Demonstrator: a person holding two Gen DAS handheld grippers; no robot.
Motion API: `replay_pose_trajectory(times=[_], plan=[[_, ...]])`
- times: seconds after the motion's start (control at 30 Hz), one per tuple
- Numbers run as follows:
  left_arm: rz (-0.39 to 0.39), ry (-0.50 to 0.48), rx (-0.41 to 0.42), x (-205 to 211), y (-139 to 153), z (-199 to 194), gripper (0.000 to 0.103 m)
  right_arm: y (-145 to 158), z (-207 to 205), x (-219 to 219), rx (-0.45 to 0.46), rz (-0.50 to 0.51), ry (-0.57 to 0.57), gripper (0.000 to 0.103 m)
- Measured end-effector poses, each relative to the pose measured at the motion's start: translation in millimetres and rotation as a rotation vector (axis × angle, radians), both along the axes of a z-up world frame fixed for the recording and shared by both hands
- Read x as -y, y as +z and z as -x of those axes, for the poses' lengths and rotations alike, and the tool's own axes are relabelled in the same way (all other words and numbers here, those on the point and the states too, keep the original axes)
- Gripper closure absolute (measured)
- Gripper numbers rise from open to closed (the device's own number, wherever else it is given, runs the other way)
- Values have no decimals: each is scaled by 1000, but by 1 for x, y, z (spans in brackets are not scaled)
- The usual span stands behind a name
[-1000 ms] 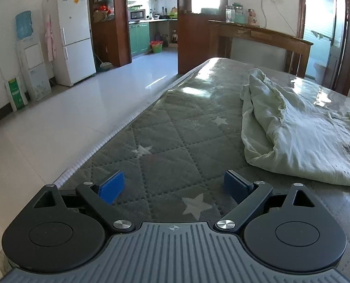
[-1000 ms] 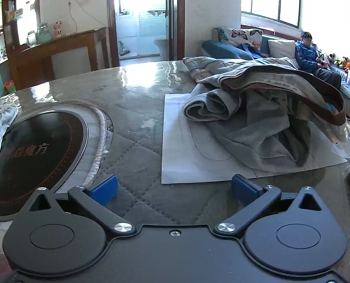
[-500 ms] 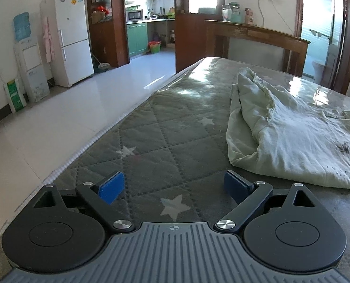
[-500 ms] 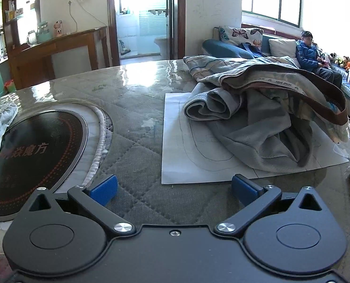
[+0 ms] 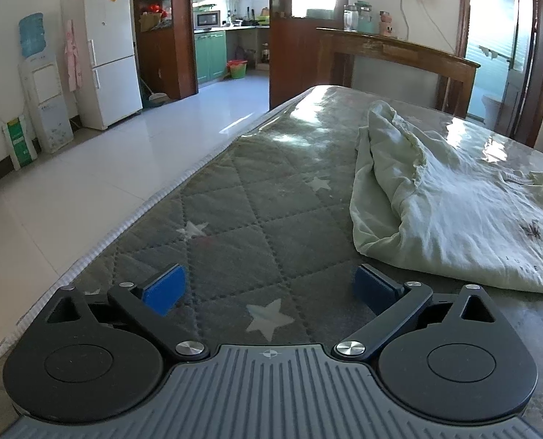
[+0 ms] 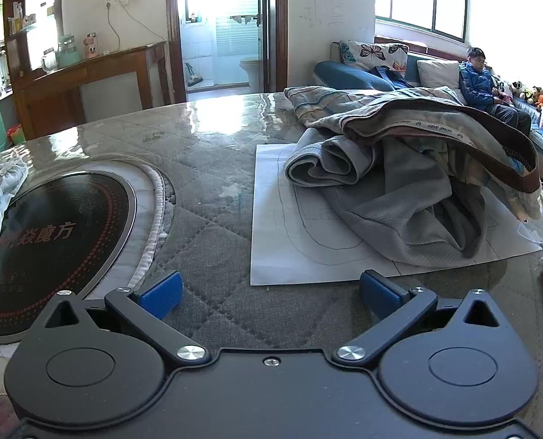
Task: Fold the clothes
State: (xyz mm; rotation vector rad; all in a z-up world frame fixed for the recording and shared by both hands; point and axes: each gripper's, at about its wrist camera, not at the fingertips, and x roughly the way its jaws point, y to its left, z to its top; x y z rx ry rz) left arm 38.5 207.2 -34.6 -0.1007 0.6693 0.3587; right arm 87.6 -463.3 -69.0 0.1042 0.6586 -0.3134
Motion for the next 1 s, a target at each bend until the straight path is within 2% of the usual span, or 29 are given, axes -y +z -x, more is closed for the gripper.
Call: replay_pose_trajectory(times=[1.0], plan=[[1,0,-2,-3,0,-2,1,0,-2,1,-5,5,-26,0]])
